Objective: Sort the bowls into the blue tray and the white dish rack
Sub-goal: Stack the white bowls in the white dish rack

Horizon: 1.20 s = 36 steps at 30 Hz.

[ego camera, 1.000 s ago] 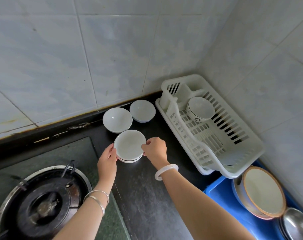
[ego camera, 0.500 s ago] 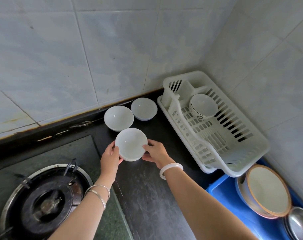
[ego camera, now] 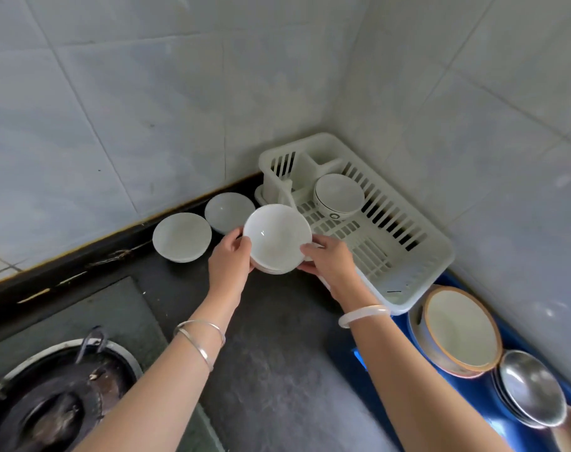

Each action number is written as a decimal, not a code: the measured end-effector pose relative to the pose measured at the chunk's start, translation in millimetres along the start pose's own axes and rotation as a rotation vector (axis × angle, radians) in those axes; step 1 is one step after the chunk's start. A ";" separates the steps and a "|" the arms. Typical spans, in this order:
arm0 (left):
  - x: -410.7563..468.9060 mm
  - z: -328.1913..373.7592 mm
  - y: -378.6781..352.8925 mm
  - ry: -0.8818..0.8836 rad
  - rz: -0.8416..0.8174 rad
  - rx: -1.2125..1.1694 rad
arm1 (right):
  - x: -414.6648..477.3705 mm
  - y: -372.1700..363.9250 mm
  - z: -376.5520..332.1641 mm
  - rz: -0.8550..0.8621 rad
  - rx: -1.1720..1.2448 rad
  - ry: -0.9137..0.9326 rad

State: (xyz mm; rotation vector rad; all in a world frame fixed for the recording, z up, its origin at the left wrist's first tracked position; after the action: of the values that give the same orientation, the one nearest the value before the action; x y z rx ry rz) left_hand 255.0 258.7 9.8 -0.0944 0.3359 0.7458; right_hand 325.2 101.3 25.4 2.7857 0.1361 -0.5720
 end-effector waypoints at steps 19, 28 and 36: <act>3.2 10.0 -234.5 0.225 -0.455 0.185 | 96.1 178.5 3.6 0.232 -0.176 -0.212; 18.2 -18.5 -258.7 0.351 -0.525 0.219 | 126.7 179.8 9.0 0.134 -0.265 -0.380; 31.3 -27.7 -261.7 0.376 -0.562 0.254 | 142.7 172.9 17.3 0.165 -0.299 -0.431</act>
State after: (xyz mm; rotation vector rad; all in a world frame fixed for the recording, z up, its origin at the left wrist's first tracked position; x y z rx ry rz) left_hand 446.8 81.7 -35.6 -0.0834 0.7240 0.1197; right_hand 475.5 -63.9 -0.8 2.3012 -0.0926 -0.9995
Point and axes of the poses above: each hand's wrist, its own x-axis towards the middle knuckle, its own y-axis out of the back of the hand, z = x × y, the point moved 2 cm from there along x, towards the middle knuckle, and after that the axes turned 5 degrees about z, right-handed, at the moved point
